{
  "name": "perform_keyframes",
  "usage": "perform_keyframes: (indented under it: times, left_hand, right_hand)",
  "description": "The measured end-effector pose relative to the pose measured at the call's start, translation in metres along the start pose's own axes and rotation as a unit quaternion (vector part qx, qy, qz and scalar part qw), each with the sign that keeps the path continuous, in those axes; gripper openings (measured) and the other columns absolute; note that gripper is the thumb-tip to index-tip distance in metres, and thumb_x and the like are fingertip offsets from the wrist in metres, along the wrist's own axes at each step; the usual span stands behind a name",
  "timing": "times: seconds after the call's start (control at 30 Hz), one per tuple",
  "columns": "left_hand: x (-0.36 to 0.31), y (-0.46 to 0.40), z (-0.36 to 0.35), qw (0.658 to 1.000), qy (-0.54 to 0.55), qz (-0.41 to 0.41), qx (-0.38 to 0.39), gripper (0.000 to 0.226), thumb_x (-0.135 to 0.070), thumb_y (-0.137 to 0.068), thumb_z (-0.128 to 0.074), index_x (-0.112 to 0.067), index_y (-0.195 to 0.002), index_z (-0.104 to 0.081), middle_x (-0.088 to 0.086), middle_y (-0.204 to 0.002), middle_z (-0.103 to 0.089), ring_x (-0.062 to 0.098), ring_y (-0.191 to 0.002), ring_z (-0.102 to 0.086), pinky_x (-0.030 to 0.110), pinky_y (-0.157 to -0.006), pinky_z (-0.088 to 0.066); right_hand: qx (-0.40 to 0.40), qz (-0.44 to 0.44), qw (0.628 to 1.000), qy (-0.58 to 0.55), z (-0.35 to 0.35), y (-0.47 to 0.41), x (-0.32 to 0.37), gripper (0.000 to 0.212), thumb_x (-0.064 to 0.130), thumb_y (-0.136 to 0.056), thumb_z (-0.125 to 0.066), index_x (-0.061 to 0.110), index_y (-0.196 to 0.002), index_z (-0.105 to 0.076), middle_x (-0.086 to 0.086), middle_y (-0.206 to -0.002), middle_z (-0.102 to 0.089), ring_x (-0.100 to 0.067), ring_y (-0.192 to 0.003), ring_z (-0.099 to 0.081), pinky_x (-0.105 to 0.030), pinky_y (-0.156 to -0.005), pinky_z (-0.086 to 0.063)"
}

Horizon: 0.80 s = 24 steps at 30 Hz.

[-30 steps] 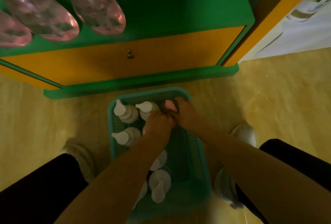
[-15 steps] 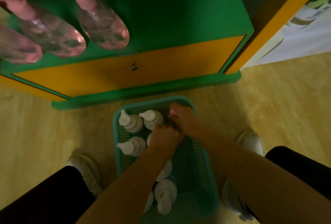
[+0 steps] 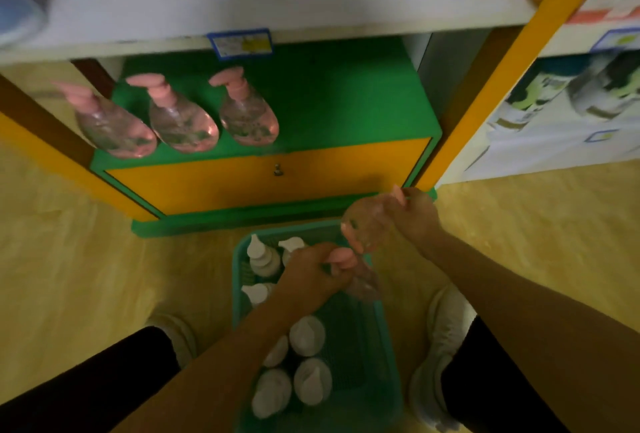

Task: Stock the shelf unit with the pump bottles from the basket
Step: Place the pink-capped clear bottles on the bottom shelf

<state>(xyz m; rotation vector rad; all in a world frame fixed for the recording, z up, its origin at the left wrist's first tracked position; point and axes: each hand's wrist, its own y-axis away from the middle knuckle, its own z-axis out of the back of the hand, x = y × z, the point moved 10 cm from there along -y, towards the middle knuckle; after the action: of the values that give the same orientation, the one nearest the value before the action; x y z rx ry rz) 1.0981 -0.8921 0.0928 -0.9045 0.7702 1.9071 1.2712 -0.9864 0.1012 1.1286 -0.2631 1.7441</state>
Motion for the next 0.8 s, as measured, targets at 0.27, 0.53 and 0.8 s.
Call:
perform_keyframes:
  times: [0.27,0.53,0.8]
  left_hand:
    - [-0.085,0.040,0.118,0.968,0.212,-0.009,-0.136,0.019,-0.018,-0.083,-0.068,-0.023,-0.099,-0.062,-0.003,-0.095,-0.066,0.007,-0.087,-0.064,0.018,-0.069,-0.052]
    - [-0.111,0.072,0.179,0.924,0.331,0.034,-0.189,0.029,-0.037,-0.084,-0.063,-0.035,-0.112,-0.058,0.006,-0.102,-0.066,0.022,-0.092,-0.065,0.031,-0.072,-0.055]
    - [-0.114,0.048,0.176,0.948,0.273,0.050,-0.155,0.020,-0.048,-0.088,-0.053,-0.041,-0.106,-0.057,-0.001,-0.108,-0.063,0.017,-0.096,-0.061,0.030,-0.075,-0.052]
  right_hand:
    - [-0.060,0.005,0.979,-0.193,0.066,0.051,0.086,0.038,0.041,-0.090,-0.059,0.008,-0.106,-0.067,-0.007,-0.096,-0.066,-0.012,-0.075,-0.057,-0.026,-0.062,-0.042]
    - [0.024,-0.046,0.939,-0.340,0.056,0.089,0.118,0.041,0.059,-0.091,-0.042,0.023,-0.098,-0.060,-0.011,-0.097,-0.069,-0.028,-0.091,-0.069,-0.045,-0.081,-0.055]
    - [0.094,-0.077,0.945,-0.304,0.023,0.086,0.134,0.051,0.062,-0.092,-0.035,0.019,-0.086,-0.061,-0.009,-0.072,-0.074,-0.030,-0.083,-0.070,-0.046,-0.085,-0.051]
